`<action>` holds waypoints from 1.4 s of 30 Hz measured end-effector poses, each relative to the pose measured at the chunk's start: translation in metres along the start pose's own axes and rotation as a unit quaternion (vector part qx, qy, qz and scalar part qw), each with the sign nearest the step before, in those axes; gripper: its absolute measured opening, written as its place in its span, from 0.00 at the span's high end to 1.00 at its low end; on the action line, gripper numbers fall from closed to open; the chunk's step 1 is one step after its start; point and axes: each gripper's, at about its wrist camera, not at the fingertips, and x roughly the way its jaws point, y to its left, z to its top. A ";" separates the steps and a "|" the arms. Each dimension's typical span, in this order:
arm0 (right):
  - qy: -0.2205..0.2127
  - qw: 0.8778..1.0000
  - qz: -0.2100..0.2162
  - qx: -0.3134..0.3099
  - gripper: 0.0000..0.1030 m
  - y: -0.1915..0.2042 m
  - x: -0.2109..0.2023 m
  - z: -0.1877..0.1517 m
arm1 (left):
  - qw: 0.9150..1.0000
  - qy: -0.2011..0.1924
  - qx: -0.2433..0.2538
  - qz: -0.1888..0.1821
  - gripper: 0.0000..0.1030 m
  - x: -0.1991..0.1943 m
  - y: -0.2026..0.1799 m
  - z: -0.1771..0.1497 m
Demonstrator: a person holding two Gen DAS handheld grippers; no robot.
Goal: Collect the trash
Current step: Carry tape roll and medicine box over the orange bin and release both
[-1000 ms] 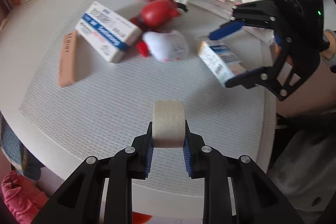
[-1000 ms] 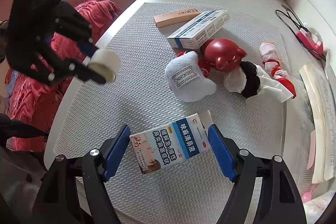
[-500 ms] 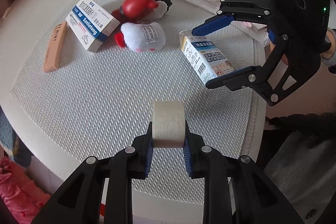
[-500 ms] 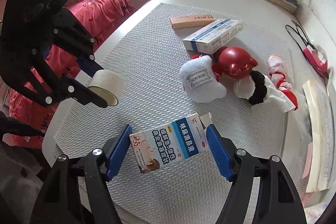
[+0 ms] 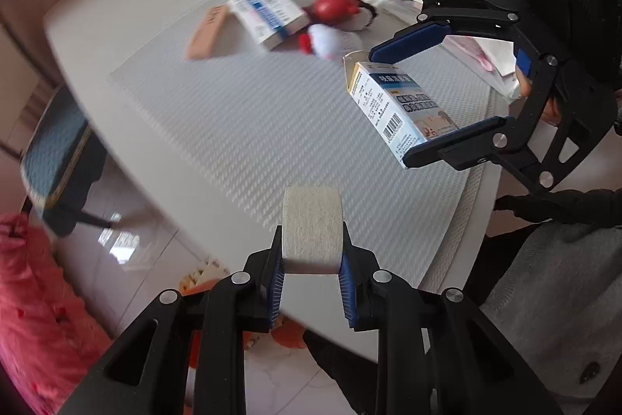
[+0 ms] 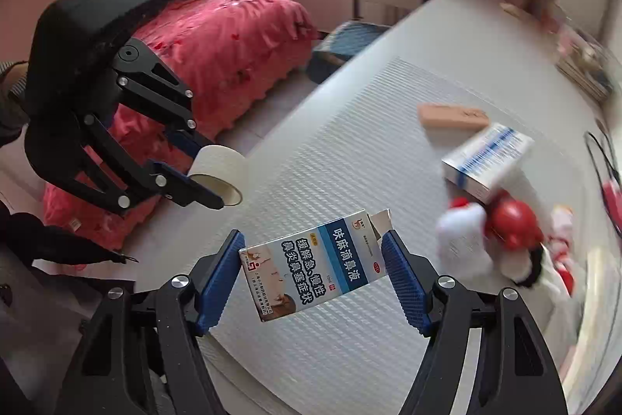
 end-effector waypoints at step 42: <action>0.253 0.945 0.102 -0.181 0.30 0.219 0.494 0.117 | 0.932 0.044 -0.359 -0.030 0.74 0.164 0.279 -0.307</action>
